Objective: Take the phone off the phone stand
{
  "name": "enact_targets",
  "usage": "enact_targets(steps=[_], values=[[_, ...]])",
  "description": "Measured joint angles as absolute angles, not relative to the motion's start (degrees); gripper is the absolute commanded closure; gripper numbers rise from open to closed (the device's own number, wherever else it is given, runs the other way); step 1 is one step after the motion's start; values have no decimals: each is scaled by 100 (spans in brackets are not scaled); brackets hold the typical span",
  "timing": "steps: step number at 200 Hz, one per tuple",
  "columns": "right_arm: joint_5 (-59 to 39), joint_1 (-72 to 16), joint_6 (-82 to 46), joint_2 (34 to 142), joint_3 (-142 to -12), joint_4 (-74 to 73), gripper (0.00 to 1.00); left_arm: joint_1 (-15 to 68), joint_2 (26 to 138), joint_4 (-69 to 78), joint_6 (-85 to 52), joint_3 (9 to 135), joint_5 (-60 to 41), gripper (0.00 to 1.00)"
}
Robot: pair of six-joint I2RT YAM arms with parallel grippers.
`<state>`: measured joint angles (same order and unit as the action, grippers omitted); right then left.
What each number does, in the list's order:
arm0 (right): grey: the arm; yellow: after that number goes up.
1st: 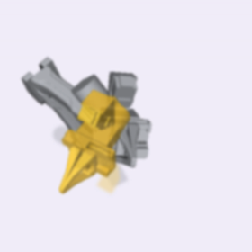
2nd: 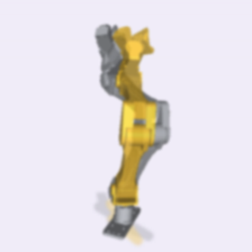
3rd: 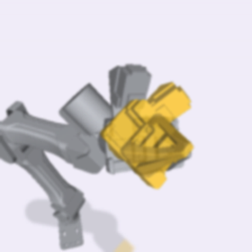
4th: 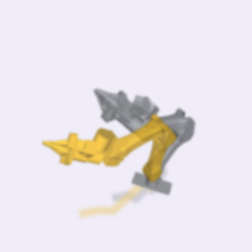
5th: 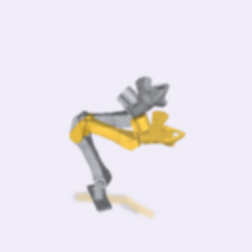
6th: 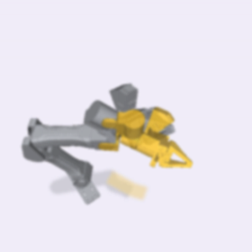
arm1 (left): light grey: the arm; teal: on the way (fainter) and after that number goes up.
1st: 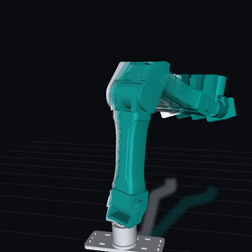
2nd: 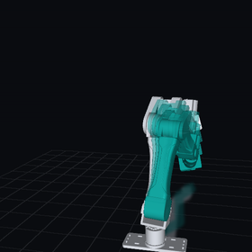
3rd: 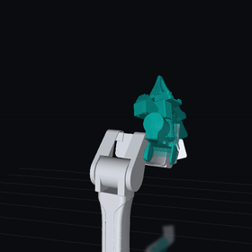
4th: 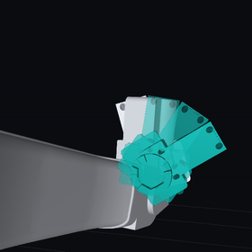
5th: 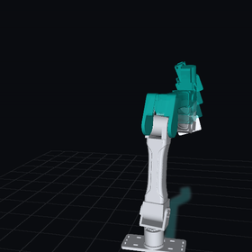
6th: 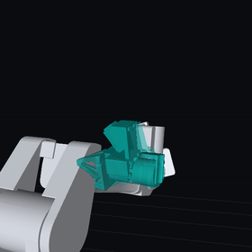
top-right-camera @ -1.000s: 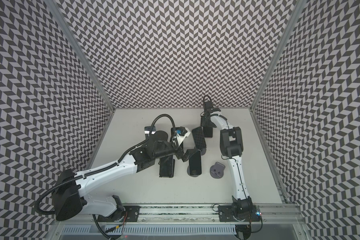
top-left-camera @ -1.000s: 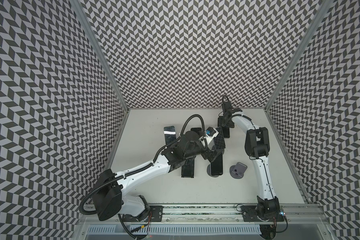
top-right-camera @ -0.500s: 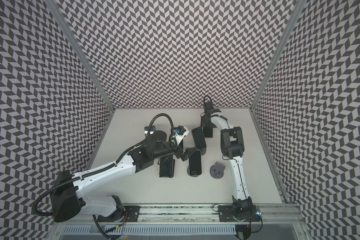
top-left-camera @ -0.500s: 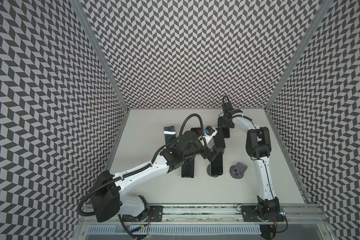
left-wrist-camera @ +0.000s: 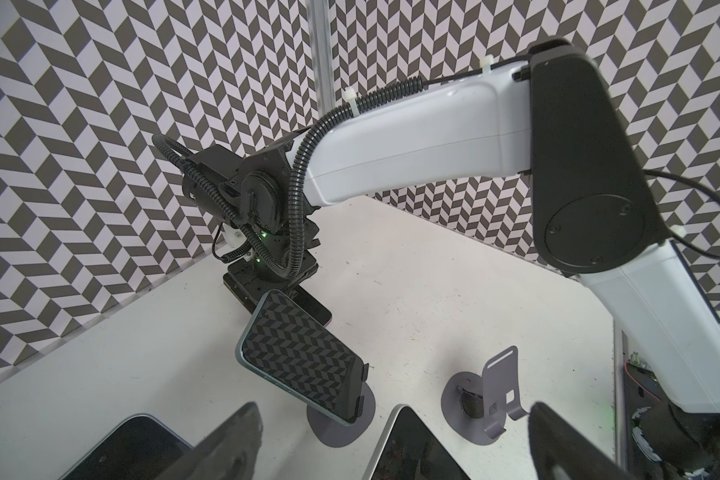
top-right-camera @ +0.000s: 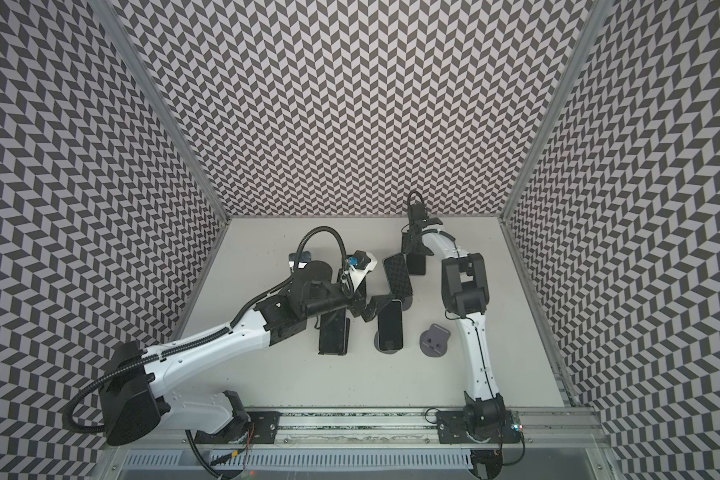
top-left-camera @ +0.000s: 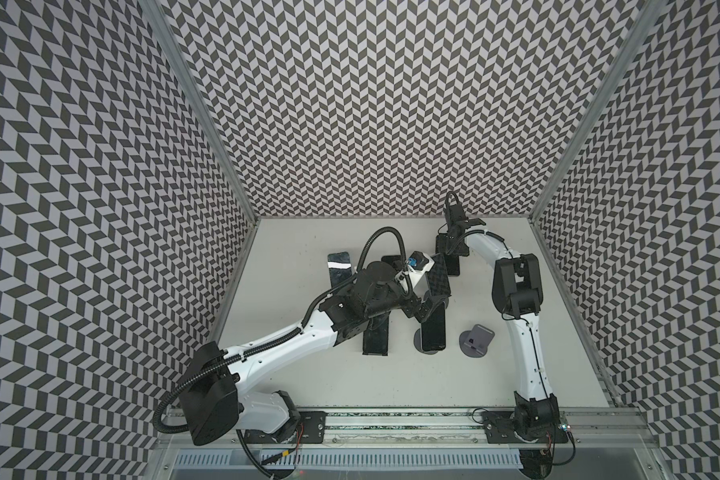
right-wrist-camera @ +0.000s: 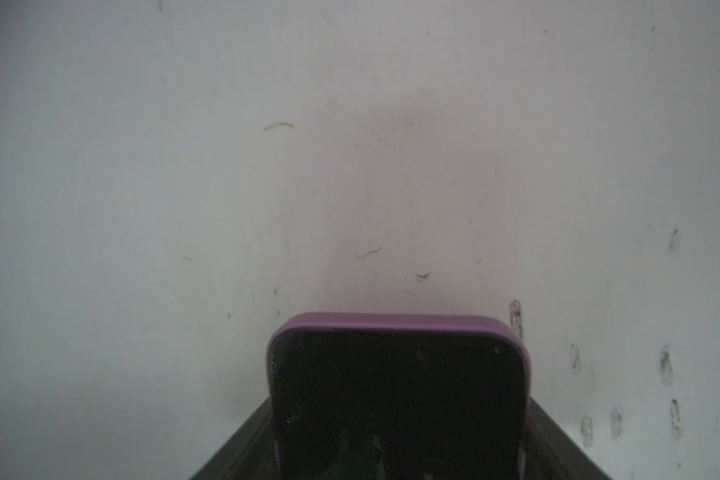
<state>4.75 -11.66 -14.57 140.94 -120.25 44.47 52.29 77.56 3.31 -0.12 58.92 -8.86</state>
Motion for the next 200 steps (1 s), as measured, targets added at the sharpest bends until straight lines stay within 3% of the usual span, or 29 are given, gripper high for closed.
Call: enact_targets(steps=[129,200], values=[[259,-1076,-1459,14070,-12003,4316,20,5229,7765,176,-10,5927,-1039,0],[-121,-871,-1621,13581,-11688,4821,11,5216,7754,-117,119,6501,-1039,0]])
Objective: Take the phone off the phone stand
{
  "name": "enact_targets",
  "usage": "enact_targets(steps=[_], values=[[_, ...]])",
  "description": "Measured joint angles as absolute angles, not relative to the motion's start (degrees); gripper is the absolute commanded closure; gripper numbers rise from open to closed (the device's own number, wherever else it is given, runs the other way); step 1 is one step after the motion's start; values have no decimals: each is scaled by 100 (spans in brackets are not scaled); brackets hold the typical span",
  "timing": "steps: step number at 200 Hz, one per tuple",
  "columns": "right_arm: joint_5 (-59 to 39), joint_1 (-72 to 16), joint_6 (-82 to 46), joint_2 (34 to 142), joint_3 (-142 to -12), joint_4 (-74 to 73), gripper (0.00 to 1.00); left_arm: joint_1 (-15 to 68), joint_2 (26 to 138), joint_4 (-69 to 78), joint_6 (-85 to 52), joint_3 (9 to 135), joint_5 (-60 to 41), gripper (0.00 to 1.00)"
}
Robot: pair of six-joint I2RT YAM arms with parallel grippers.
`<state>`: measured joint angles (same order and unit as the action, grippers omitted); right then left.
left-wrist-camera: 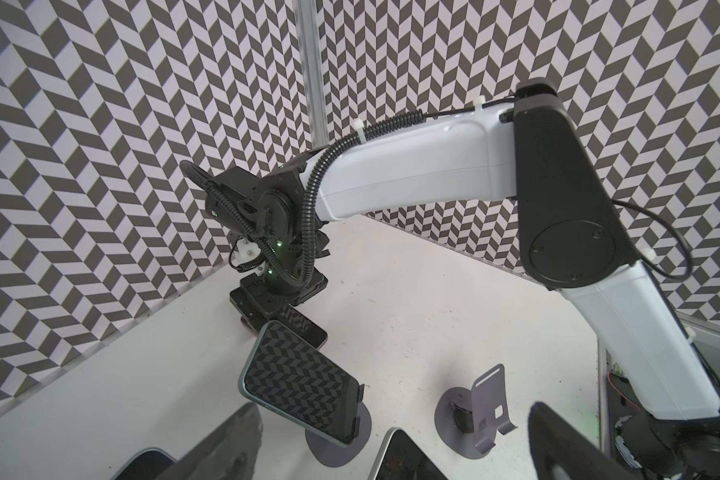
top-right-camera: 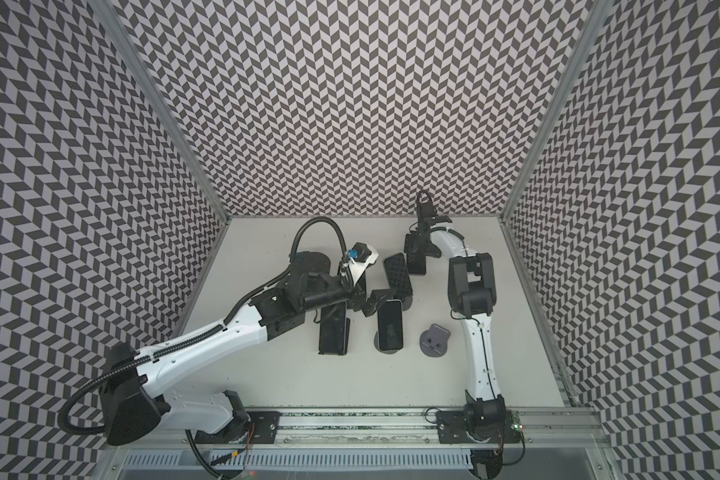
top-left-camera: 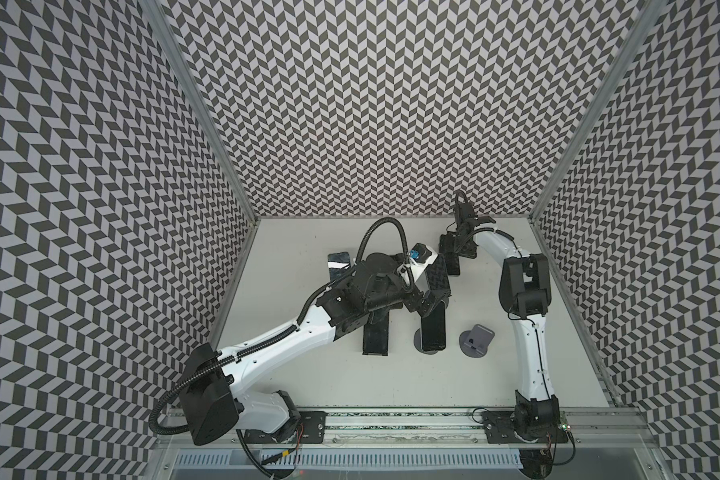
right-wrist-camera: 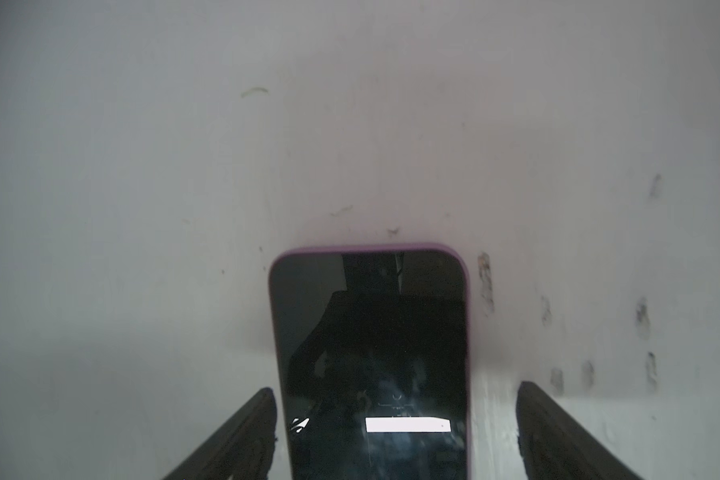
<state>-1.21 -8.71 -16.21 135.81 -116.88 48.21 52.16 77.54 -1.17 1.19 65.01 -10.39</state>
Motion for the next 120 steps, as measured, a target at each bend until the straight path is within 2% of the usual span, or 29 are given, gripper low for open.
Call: enact_targets(steps=[29,75,120], values=[[-141,-834,-1739,12564,-10857,4851,11,5210,7664,-285,357,6528,-1031,0],[1,-934,-2073,10226,-8726,4609,10,5210,7358,-530,563,6427,-1009,0],[460,-1715,-2779,8278,-6823,4716,10,5238,6923,-502,711,6060,-1100,0]])
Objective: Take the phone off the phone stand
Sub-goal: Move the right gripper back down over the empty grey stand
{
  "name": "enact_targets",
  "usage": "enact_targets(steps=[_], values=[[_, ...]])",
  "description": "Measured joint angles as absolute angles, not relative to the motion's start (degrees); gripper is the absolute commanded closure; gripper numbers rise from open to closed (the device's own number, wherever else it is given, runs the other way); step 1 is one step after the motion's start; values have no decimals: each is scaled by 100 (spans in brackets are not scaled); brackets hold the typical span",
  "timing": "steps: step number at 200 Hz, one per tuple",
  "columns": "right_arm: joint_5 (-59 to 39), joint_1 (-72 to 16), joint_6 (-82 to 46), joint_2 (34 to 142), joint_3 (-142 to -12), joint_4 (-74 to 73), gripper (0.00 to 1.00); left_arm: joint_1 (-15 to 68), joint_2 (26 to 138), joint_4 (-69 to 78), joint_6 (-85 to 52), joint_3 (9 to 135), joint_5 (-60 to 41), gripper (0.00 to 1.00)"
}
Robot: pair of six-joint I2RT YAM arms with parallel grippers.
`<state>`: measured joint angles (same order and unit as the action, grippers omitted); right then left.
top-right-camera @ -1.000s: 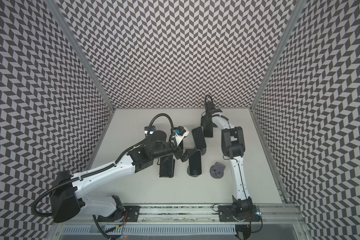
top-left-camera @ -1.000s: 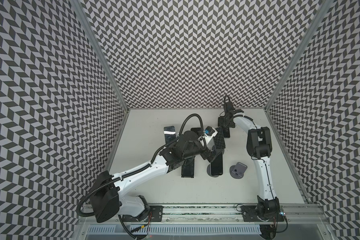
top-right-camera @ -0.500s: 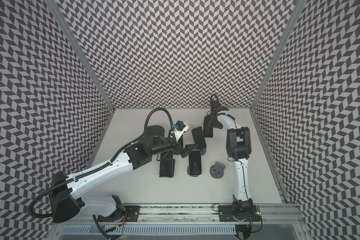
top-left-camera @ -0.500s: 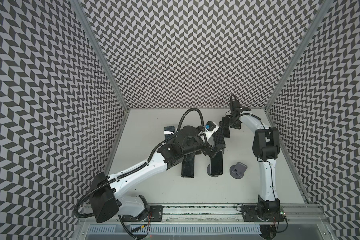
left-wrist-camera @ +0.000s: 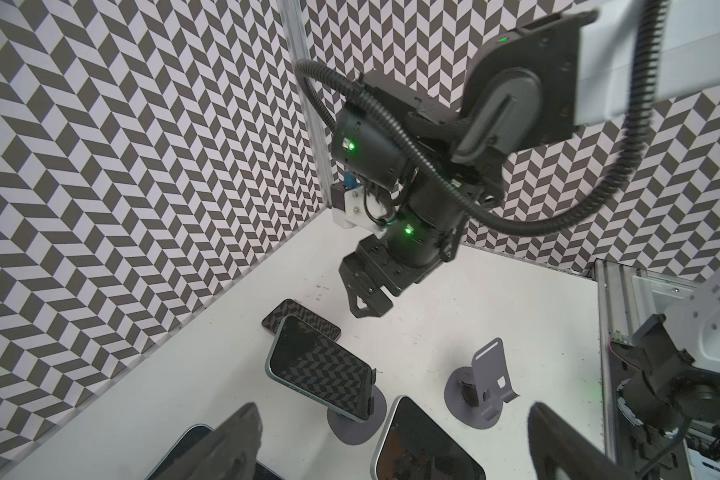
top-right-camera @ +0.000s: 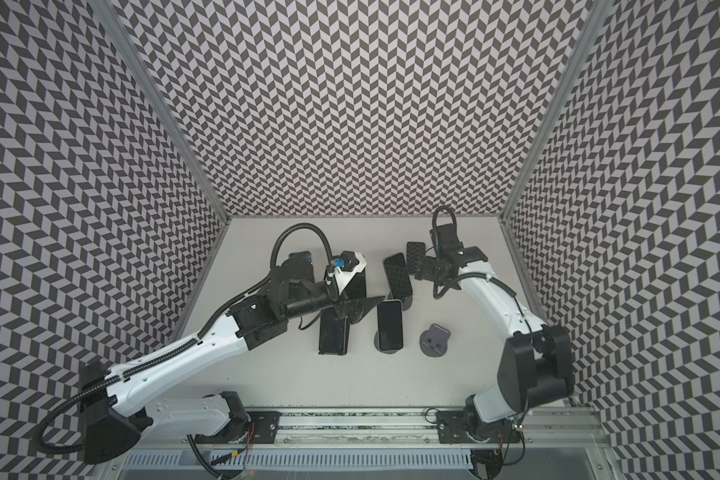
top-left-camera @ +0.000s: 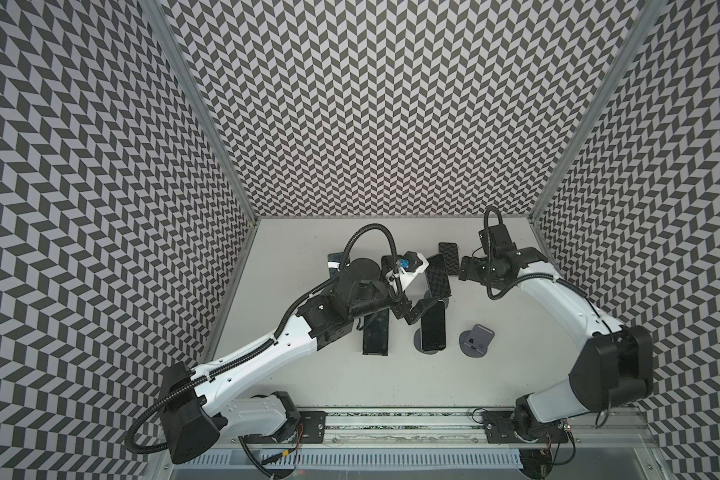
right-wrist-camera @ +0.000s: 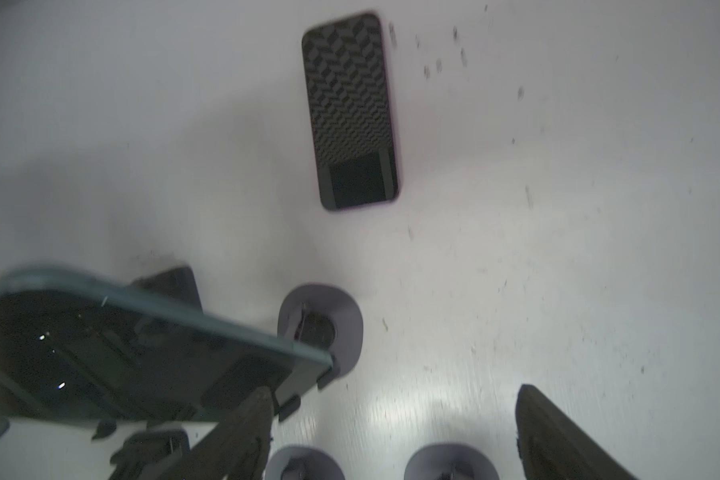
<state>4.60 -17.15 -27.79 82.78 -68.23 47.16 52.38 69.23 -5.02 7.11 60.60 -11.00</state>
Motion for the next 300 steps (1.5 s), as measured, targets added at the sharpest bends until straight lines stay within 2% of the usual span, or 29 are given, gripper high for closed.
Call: enact_targets(steps=[47,101,145,213,300], values=[[867,-2606,-3756,7312,-5957,5203,8,5448,6877,-491,956,5916,-1223,0],[1271,-2928,-4471,6993,-5887,5575,8,5511,6831,-451,934,5712,-1249,0],[1260,-3039,-5002,6440,-5201,5631,9,5511,6696,-366,869,5505,-1245,0],[1199,-3098,-5343,6396,-4823,5627,9,5513,6598,-307,825,5400,-1227,0],[1269,-3133,-5535,6497,-4477,5225,19,5516,6377,-309,827,5310,-1170,0]])
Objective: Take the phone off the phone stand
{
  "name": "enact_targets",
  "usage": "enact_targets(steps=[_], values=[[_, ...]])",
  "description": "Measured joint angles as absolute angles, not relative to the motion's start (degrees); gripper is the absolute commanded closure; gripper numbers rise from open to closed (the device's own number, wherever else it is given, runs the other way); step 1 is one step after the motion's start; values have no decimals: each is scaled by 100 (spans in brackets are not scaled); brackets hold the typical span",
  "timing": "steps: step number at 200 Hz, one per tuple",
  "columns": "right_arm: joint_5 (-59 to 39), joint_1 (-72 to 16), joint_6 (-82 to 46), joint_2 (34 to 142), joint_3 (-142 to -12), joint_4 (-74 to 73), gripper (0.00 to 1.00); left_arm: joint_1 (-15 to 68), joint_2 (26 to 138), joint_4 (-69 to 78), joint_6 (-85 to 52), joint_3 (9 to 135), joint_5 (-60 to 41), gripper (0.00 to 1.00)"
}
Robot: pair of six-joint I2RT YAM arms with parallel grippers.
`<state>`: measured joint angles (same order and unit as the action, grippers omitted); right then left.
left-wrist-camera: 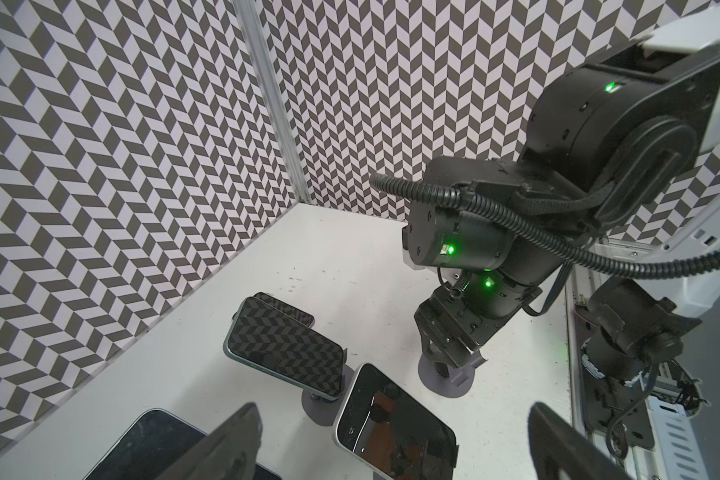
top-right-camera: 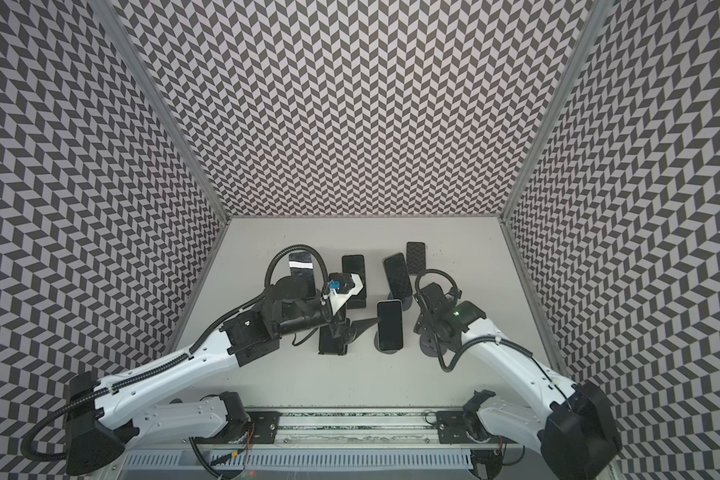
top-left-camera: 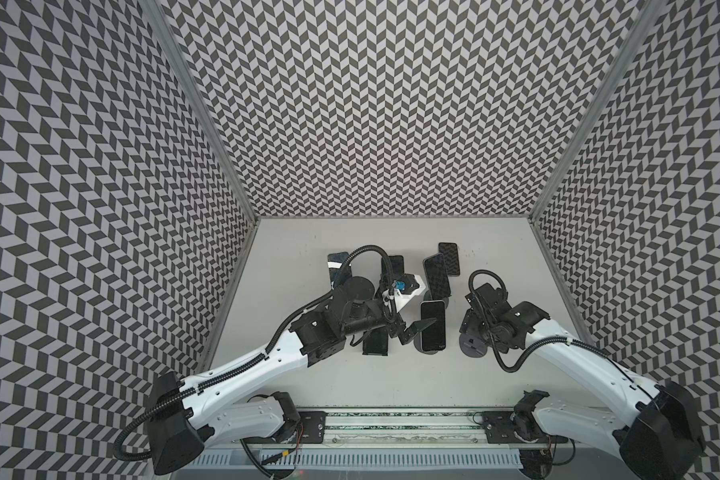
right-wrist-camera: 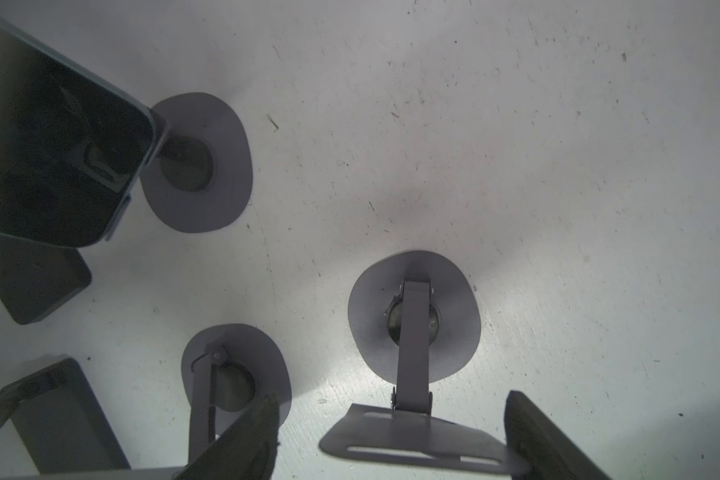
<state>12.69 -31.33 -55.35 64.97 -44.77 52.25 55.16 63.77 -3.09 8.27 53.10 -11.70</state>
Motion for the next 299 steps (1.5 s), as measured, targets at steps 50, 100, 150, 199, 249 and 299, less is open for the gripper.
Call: enact_targets(steps=[50,100,150,199,249,299], values=[[1450,-3133,-5671,6661,-4379,5210,28,5516,6224,-318,832,5183,-1109,0],[1518,-3133,-5675,6788,-4357,5155,34,5516,6180,-357,908,5142,-1052,0],[1782,-3092,-5548,6823,-4368,5111,40,5575,6141,-440,1033,5142,-972,0],[1979,-2689,-5218,6676,-4368,5065,40,5588,6136,-480,1090,5142,-961,0],[2051,-1278,-4475,6388,-4357,4875,41,5588,6136,-480,1094,5142,-943,0],[1925,189,-3892,6193,-4320,4567,40,5590,6117,-484,1184,5142,-906,0]])
